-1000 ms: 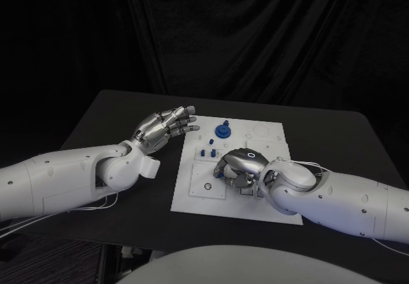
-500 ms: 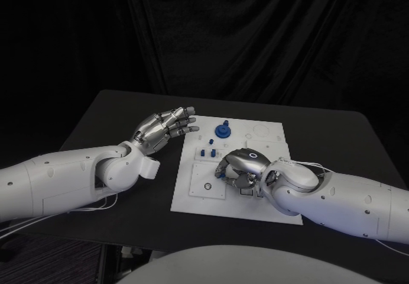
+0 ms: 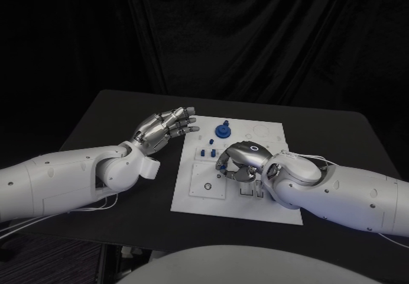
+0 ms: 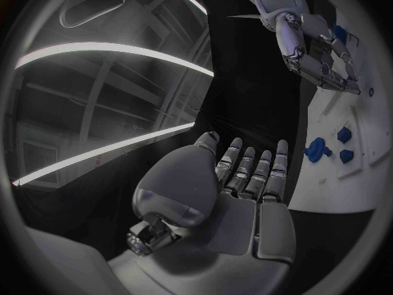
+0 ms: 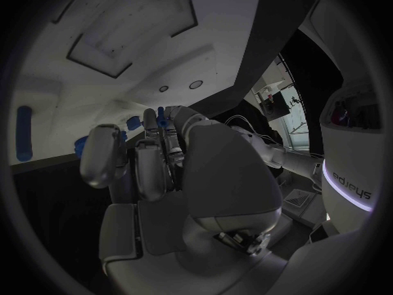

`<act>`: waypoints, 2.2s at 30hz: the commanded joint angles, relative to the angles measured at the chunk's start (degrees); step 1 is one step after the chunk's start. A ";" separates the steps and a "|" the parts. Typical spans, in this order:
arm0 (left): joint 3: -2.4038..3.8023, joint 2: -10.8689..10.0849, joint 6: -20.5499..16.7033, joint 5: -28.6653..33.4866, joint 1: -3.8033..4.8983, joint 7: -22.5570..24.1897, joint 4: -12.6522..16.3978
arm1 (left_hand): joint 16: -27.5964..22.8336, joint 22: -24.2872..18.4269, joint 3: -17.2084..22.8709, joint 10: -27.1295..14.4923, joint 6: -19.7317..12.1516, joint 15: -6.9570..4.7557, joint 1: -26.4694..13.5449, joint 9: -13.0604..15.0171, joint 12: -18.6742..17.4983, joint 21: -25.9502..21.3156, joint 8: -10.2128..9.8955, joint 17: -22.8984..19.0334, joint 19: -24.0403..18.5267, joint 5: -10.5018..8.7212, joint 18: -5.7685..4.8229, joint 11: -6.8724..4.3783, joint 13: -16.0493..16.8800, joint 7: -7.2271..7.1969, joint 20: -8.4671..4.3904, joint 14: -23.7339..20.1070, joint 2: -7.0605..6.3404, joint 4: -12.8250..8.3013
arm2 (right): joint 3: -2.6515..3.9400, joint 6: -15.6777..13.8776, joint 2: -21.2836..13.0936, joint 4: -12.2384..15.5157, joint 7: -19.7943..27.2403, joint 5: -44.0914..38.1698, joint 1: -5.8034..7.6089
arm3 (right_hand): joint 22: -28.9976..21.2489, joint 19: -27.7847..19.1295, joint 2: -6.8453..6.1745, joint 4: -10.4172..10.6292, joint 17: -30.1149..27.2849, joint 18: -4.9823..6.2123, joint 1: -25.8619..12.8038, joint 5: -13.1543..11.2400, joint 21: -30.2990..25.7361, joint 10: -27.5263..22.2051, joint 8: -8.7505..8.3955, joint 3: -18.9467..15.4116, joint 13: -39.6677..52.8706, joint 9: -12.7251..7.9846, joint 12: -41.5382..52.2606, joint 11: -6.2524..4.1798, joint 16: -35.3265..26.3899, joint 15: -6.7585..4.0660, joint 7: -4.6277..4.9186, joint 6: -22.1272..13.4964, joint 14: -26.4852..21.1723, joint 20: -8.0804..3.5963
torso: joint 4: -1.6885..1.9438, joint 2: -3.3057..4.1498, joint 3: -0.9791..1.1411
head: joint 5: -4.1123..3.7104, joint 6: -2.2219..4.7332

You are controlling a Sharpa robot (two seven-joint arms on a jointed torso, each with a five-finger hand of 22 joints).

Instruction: Assemble the parts on the task board

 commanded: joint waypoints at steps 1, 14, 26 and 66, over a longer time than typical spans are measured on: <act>0.04 0.08 0.64 -0.03 -0.09 1.96 0.11 | 0.44 -0.10 0.53 0.15 -0.14 0.36 -0.16 0.05 0.41 0.22 0.20 0.06 0.41 0.08 -0.86 0.37 0.11 2.06 -0.19 0.20 0.39 0.23 | 0.02 1.33 0.19 -0.04 -1.33 -0.40 0.18 | 9.09 0.17 0.51 0.30 -0.06 0.50 -0.50 0.74 0.42 2.28 -0.18 0.48 -0.02 -0.08 -0.16 -2.78 0.14 -0.46 -0.09 0.15 0.88 -0.29 | 0.00 0.02 -0.01 | 0.10 0.00; 0.04 0.22 0.82 -0.03 -0.11 1.66 0.04 | 0.56 -0.11 0.83 0.22 -0.10 0.37 -0.31 0.06 0.55 0.22 0.22 0.07 0.43 0.03 -0.87 0.45 0.12 2.07 -0.19 0.22 0.36 0.56 | 0.02 3.60 0.96 -0.61 -1.28 -0.40 0.28 | 8.96 -0.05 0.84 0.52 -0.65 0.60 -0.77 1.27 -0.06 2.03 -0.07 0.96 0.04 -0.03 -0.26 -2.79 -0.19 -0.47 -0.23 0.55 0.68 -0.31 | 0.05 0.07 0.01 | 0.07 0.00; 0.04 0.26 0.86 -0.03 -0.13 1.42 0.03 | 0.61 -0.11 0.95 0.22 -0.12 0.38 -0.35 0.06 0.56 0.22 0.22 0.07 0.44 0.02 -0.87 0.45 0.12 2.08 -0.19 0.23 0.37 0.68 | 0.01 5.20 1.18 -0.69 -1.63 -0.46 0.28 | 8.78 -0.58 -0.65 -1.61 -1.61 0.73 0.60 -0.92 -0.87 1.05 -1.00 1.59 0.27 -0.56 -0.51 -2.37 -0.83 -0.18 0.35 -0.32 0.14 -0.15 | -0.01 0.04 0.00 | 0.27 0.00; 0.04 0.69 1.68 -0.03 -0.91 0.65 -0.52 | 1.10 -0.13 1.54 0.31 0.16 0.63 -0.43 0.12 0.79 0.23 0.31 0.13 0.49 -0.02 -1.00 0.46 0.14 2.07 -0.15 0.48 0.29 1.08 | 0.00 8.15 1.82 -0.98 -3.60 -3.44 0.26 | 7.92 -2.41 -1.26 -3.15 -3.47 1.40 1.69 -5.66 -4.03 1.55 -1.72 0.63 0.66 -1.04 -0.45 -2.17 -2.01 0.11 0.71 -0.53 -1.03 0.24 | 0.09 0.12 -0.03 | 0.76 0.00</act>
